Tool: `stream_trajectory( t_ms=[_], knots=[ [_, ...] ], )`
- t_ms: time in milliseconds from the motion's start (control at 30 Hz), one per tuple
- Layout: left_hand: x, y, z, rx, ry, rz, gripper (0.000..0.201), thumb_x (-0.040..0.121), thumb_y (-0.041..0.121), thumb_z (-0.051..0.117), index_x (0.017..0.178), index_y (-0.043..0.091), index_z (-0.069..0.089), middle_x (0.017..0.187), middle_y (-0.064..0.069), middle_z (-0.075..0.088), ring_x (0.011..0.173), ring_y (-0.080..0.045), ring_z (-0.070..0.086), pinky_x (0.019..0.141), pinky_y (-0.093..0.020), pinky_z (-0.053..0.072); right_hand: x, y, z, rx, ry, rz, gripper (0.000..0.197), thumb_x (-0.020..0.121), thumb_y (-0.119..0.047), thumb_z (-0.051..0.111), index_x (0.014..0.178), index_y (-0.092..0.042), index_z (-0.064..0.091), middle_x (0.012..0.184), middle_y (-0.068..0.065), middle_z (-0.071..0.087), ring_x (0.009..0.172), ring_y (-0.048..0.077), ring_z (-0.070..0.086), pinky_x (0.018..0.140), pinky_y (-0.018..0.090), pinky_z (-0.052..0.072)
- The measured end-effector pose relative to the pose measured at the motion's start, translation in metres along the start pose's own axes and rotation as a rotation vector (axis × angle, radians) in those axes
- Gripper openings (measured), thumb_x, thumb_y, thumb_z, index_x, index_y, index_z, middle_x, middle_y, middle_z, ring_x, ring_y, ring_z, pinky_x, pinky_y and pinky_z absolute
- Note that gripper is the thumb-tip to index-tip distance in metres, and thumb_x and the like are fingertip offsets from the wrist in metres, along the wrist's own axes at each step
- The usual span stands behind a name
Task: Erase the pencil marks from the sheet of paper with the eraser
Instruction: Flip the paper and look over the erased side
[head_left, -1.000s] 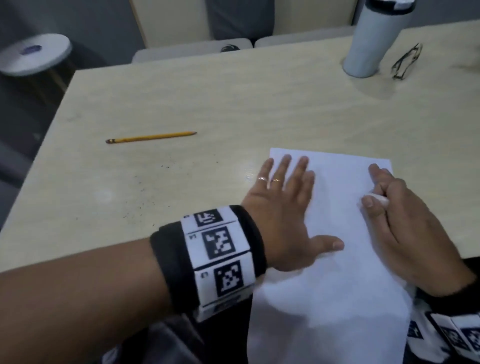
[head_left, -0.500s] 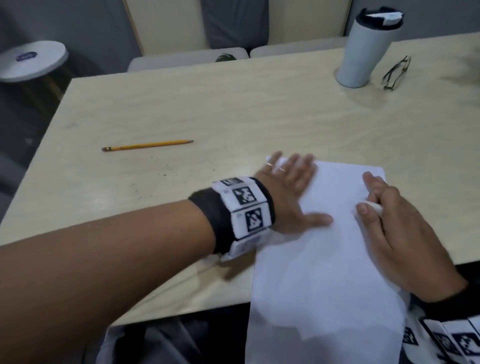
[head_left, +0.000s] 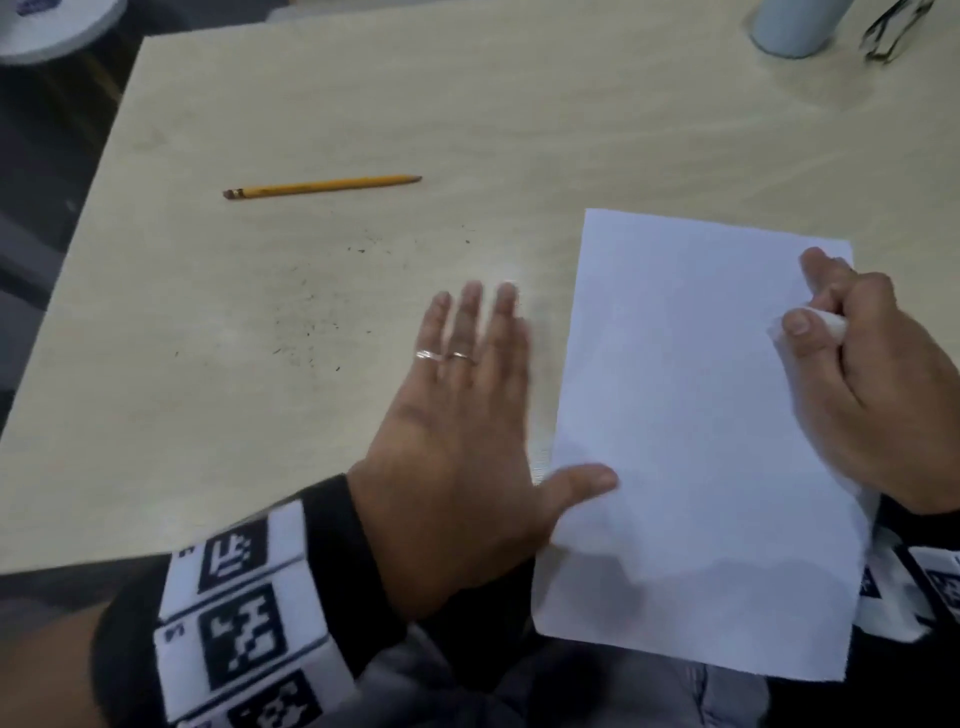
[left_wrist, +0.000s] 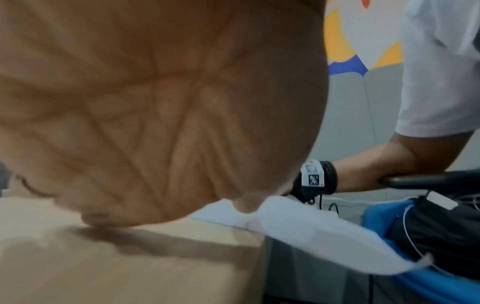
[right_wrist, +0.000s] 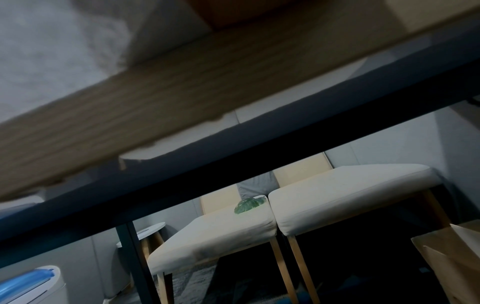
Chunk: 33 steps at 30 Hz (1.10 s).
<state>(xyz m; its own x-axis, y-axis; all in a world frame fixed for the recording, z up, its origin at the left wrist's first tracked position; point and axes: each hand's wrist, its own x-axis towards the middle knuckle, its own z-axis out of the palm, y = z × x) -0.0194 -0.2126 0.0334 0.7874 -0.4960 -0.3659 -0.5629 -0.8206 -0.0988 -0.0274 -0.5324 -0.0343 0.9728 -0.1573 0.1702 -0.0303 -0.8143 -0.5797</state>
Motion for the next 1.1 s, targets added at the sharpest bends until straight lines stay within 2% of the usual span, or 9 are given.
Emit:
stream_trajectory(
  t_ms=[100, 300, 433, 500, 600, 800, 900, 1000, 1100],
  knots=[
    [-0.01, 0.016, 0.016, -0.107, 0.086, 0.325, 0.103, 0.096, 0.084, 0.013, 0.168, 0.011, 0.012, 0.176, -0.009, 0.0, 0.163, -0.029, -0.006, 0.13, -0.054, -0.002, 0.0, -0.001, -0.001, 0.01, -0.003, 0.024, 0.038, 0.106, -0.06, 0.037, 0.111, -0.022, 0.04, 0.169, 0.009, 0.041, 0.157, 0.025, 0.039, 0.117, 0.061, 0.04],
    [-0.006, -0.01, 0.009, -0.002, 0.025, -0.098, 0.119, 0.088, 0.085, -0.007, 0.163, -0.007, 0.001, 0.17, -0.03, -0.015, 0.158, -0.047, -0.016, 0.128, -0.059, -0.007, -0.001, 0.0, -0.001, 0.007, 0.01, 0.022, 0.043, 0.108, -0.06, 0.037, 0.116, -0.018, 0.042, 0.168, 0.006, 0.041, 0.158, 0.02, 0.037, 0.117, 0.062, 0.04],
    [-0.017, -0.009, 0.026, -0.106, 0.142, 0.216, 0.089, 0.101, 0.075, 0.022, 0.166, 0.014, 0.027, 0.176, -0.01, 0.007, 0.162, -0.037, 0.002, 0.127, -0.062, 0.014, -0.002, 0.001, -0.002, 0.022, 0.026, 0.026, 0.053, 0.107, -0.063, 0.038, 0.121, -0.012, 0.044, 0.169, 0.004, 0.041, 0.158, 0.017, 0.035, 0.12, 0.06, 0.039],
    [-0.022, -0.014, 0.037, -0.081, 0.144, 0.17, 0.089, 0.1, 0.071, 0.03, 0.164, 0.011, 0.032, 0.174, -0.012, 0.018, 0.16, -0.041, 0.014, 0.124, -0.065, 0.023, -0.003, 0.0, -0.002, 0.022, 0.034, 0.034, 0.052, 0.107, -0.062, 0.039, 0.121, -0.012, 0.043, 0.168, 0.004, 0.042, 0.157, 0.016, 0.037, 0.118, 0.058, 0.04],
    [-0.023, -0.012, 0.041, -0.06, 0.162, 0.029, 0.096, 0.099, 0.071, 0.031, 0.161, -0.002, 0.033, 0.171, -0.027, 0.015, 0.158, -0.049, 0.016, 0.123, -0.068, 0.021, -0.002, 0.002, -0.001, 0.012, 0.076, 0.05, 0.05, 0.107, -0.061, 0.039, 0.121, -0.013, 0.042, 0.167, 0.006, 0.044, 0.154, 0.018, 0.042, 0.114, 0.057, 0.043],
    [-0.031, 0.01, 0.052, -0.135, 0.215, 0.223, 0.089, 0.103, 0.073, 0.028, 0.164, 0.008, 0.032, 0.175, -0.012, 0.017, 0.158, -0.04, 0.023, 0.122, -0.067, 0.026, 0.002, 0.006, -0.011, -0.152, 0.153, 0.134, 0.053, 0.108, -0.056, 0.039, 0.123, -0.005, 0.043, 0.162, 0.014, 0.048, 0.13, 0.05, 0.058, 0.107, 0.063, 0.046],
    [-0.027, 0.006, 0.053, -0.155, 0.213, 0.087, 0.098, 0.102, 0.078, 0.022, 0.163, 0.001, 0.029, 0.174, -0.016, 0.017, 0.159, -0.04, 0.021, 0.125, -0.066, 0.019, 0.003, 0.01, -0.018, -0.223, 0.179, 0.154, 0.047, 0.109, -0.047, 0.041, 0.123, -0.002, 0.044, 0.157, 0.016, 0.052, 0.115, 0.054, 0.061, 0.102, 0.062, 0.048],
    [-0.02, 0.01, 0.039, -0.218, 0.217, -0.046, 0.105, 0.101, 0.079, 0.015, 0.162, -0.006, 0.026, 0.173, -0.025, 0.011, 0.16, -0.042, 0.016, 0.127, -0.065, 0.012, 0.002, 0.024, -0.019, -0.157, 0.221, 0.163, 0.057, 0.107, -0.068, 0.035, 0.122, -0.013, 0.04, 0.154, 0.012, 0.054, 0.108, 0.051, 0.065, 0.093, 0.061, 0.053],
    [-0.012, 0.025, 0.032, -0.223, 0.265, 0.23, 0.098, 0.099, 0.079, 0.019, 0.167, 0.009, 0.018, 0.176, -0.012, 0.003, 0.163, -0.032, 0.005, 0.128, -0.06, 0.015, 0.003, 0.024, -0.018, -0.157, 0.253, 0.132, 0.065, 0.106, -0.071, 0.03, 0.121, -0.009, 0.043, 0.136, 0.009, 0.058, 0.103, 0.048, 0.063, 0.087, 0.055, 0.051]
  ],
)
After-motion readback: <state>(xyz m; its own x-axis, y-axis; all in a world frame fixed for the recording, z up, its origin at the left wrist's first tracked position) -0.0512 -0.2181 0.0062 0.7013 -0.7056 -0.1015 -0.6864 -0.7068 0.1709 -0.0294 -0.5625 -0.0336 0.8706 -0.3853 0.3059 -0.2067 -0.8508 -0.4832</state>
